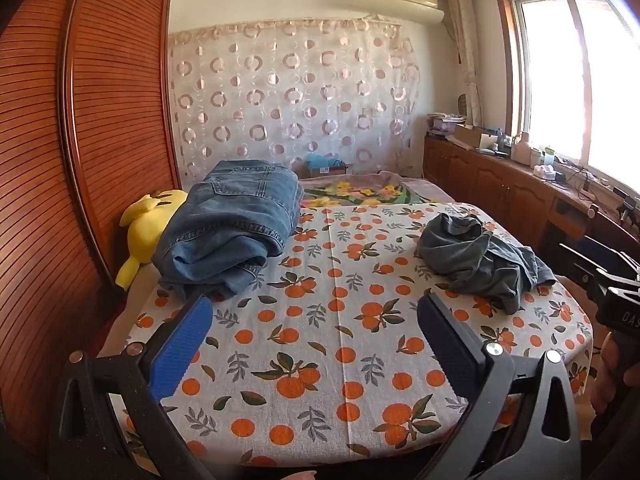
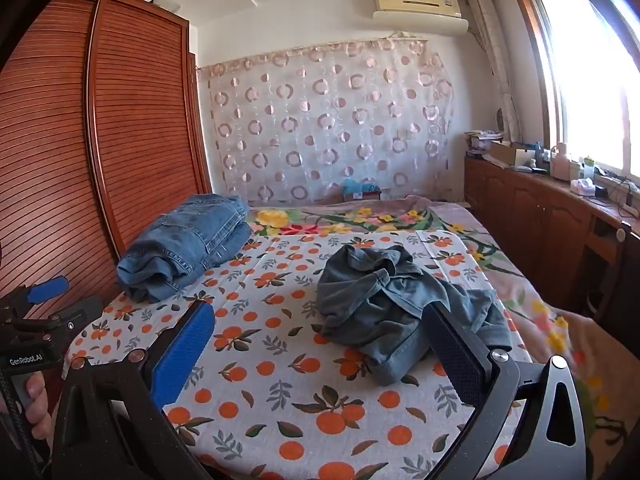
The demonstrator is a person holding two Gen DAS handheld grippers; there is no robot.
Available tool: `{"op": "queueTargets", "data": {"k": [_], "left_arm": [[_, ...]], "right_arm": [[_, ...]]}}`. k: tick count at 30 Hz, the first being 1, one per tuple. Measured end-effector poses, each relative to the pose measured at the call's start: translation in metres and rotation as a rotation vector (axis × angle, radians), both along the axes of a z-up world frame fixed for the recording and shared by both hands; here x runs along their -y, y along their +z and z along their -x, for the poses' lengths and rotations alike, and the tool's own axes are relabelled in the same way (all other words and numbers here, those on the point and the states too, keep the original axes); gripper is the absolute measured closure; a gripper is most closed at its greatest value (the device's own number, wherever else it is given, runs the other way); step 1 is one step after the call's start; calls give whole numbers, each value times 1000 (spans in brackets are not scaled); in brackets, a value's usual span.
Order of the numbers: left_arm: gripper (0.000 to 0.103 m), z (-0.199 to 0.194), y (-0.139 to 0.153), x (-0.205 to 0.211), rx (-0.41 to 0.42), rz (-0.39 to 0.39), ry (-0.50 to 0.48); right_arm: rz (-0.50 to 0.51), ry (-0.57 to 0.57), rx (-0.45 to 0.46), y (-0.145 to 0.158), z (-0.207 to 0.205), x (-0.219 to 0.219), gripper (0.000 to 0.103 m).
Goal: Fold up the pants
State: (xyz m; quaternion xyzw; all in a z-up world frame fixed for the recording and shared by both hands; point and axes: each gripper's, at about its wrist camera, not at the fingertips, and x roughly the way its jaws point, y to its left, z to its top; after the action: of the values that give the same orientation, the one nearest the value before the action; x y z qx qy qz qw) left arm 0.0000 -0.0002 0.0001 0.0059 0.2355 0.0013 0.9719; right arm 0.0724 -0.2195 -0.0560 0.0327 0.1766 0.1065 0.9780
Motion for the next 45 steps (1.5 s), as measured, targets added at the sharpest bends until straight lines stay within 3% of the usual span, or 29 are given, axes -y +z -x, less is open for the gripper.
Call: {"op": "queueTargets", "data": {"k": [45], "left_arm": [[1,8,10,-4,21,-24,9]], "right_arm": [[1,0,5,0,2,-1,0]]}}
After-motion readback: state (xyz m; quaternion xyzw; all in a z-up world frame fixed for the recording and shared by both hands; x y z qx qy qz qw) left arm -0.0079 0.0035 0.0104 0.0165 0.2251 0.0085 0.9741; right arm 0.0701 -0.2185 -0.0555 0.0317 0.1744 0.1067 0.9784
